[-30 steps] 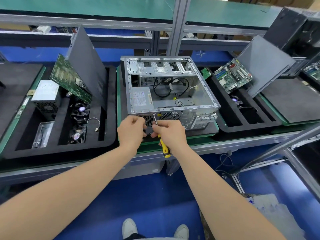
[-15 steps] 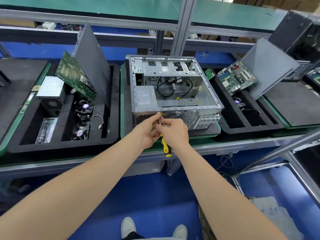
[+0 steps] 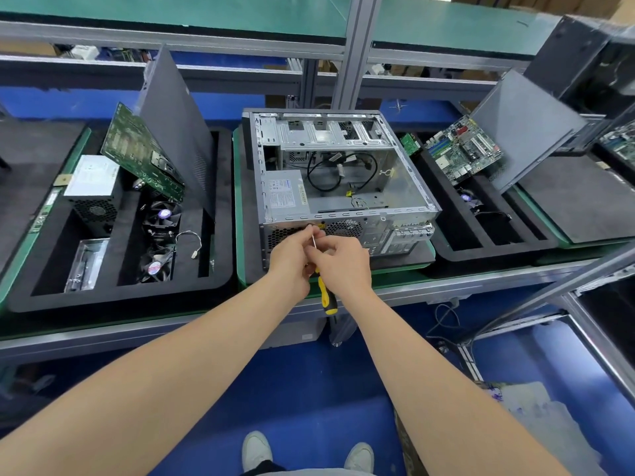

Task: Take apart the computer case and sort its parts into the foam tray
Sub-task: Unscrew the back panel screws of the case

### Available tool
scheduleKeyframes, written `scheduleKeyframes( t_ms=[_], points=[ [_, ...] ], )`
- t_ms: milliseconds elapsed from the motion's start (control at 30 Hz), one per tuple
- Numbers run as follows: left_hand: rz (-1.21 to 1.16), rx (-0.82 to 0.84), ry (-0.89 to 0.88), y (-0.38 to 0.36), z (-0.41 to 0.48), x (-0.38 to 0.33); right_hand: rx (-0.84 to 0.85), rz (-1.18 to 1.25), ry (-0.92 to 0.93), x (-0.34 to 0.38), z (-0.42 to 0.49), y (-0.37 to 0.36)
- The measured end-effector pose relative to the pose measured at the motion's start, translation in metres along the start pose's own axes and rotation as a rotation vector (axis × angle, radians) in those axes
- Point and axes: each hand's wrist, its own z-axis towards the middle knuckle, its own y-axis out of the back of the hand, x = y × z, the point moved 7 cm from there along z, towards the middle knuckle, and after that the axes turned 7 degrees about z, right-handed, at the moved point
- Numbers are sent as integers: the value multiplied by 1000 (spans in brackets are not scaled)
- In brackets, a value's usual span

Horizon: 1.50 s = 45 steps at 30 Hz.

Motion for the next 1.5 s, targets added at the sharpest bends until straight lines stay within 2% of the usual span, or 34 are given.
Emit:
scheduleKeyframes(
  t_ms=[67,167,233,367,500,633,800,900,1000,1067,1133,1233,1300,1367,1433,1500],
  points=[
    [-60,44,28,-1,0,0,10,132,-38,-3,-1,-1],
    [-88,93,88,-2,-2,-1,129,617,-289,-14,-4,-16],
    [-54,100,118,0,-2,-2,230,846,-455,-17,-7,-27],
    [7,131,143,3,1,-2,415,1084,-595,-15,-14,-40],
    [5,163,161,5,4,-1,442,1155,-617,-17,-15,-40],
    [-16,185,149,4,5,-3,366,1016,-572,-21,-11,-38],
    [2,190,135,3,1,-4,240,737,-379,-18,-3,-24],
    [17,202,132,3,1,-3,135,346,-164,-8,0,-8],
    [-11,202,100,3,5,-4,52,-231,86,12,2,-1],
    [-32,219,101,2,5,-4,-7,-529,163,22,0,-3],
    [-50,232,105,0,5,-4,-45,-620,199,27,-5,-8],
    [-37,215,101,0,3,-3,-77,-625,209,27,-6,-12],
    [5,194,71,1,3,-4,-69,-569,204,23,-3,-9],
    [43,176,37,1,5,-6,-10,-373,191,16,1,-4],
    [62,169,40,1,6,-9,76,10,45,2,2,-3],
    [52,164,68,2,7,-8,216,495,-266,-16,-5,-13]
  ],
)
